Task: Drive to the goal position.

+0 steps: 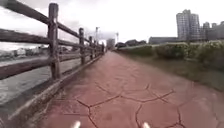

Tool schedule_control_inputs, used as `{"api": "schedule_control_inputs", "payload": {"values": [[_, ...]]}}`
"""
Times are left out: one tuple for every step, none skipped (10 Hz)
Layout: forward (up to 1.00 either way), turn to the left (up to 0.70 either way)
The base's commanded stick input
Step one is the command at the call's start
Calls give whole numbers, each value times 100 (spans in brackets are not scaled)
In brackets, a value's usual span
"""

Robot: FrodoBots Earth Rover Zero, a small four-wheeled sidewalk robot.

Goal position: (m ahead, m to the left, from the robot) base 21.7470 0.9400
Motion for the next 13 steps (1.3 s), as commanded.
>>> {"api": "schedule_control_inputs", "payload": {"values": [[70,0],[70,0],[70,0],[70,0],[70,0],[70,0],[70,0],[70,0],[70,0],[70,0],[70,0],[70,0],[70,0]]}}
